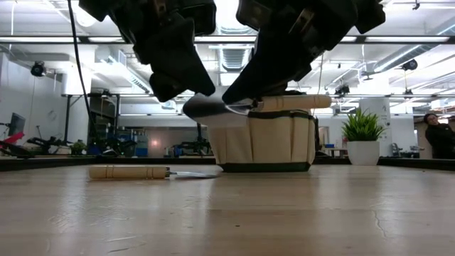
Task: Pick & Place Garden tools in Gardening bag
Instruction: Put the brown trowel into the brown bag
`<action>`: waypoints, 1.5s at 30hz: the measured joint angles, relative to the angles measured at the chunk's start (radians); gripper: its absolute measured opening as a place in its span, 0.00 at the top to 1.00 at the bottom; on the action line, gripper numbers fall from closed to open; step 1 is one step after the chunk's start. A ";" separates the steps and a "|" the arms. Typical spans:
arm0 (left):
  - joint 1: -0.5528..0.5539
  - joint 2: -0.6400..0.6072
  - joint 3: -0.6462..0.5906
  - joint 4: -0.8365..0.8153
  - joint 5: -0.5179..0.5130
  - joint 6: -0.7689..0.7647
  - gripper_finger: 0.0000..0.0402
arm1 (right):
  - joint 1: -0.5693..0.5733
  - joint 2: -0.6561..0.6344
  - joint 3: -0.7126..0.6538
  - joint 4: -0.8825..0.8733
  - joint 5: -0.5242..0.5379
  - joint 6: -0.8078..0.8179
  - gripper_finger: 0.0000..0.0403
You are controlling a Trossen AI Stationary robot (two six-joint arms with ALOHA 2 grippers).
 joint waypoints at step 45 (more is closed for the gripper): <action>-0.083 -0.086 -0.292 0.775 -0.289 0.493 0.67 | 0.111 -0.390 -0.374 0.236 0.315 0.029 0.98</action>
